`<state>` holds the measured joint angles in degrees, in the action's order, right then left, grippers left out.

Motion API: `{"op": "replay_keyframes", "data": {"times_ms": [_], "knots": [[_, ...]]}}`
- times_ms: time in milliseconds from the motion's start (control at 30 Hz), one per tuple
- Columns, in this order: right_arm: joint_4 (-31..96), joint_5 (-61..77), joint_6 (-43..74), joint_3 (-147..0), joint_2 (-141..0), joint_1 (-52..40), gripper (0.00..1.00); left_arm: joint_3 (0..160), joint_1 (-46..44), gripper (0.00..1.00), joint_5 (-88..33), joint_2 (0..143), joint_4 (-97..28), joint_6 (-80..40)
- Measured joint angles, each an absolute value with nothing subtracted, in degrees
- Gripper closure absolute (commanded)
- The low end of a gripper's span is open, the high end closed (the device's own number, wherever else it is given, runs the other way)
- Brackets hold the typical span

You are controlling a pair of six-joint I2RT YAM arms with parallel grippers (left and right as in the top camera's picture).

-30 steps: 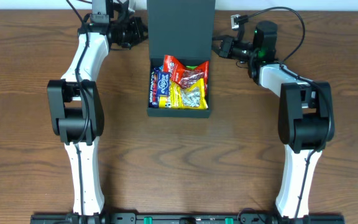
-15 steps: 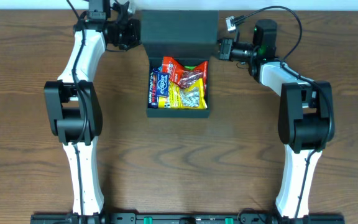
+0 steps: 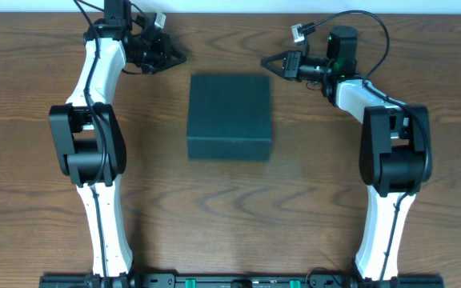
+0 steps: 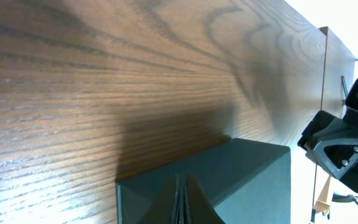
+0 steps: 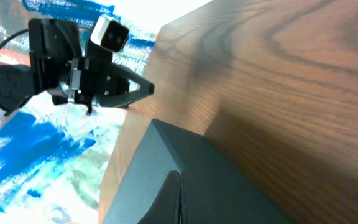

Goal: Pack container

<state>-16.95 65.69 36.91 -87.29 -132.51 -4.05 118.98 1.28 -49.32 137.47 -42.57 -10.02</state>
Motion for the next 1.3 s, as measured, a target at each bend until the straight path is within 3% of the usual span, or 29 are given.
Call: {"op": "replay_keyframes", "data": {"times_ms": [300,567,767,1300], "knots": [[-16.03,64.10,36.86,-87.29,-132.51,0.21,0.98,118.98,2.00,0.94,-40.97,132.81,-50.04,-6.85],[-3.20,53.36,31.73,-87.53,-132.51,2.22,0.98,119.04,1.17,0.94,-34.79,119.39,-57.45,-0.30],[4.64,45.47,25.56,-87.59,-131.57,2.46,0.98,119.28,0.25,0.94,-31.51,116.88,-61.98,1.80],[38.65,38.65,13.04,-88.14,-105.71,2.24,0.98,118.28,-6.48,0.94,-30.39,116.90,-68.88,8.03]]}}
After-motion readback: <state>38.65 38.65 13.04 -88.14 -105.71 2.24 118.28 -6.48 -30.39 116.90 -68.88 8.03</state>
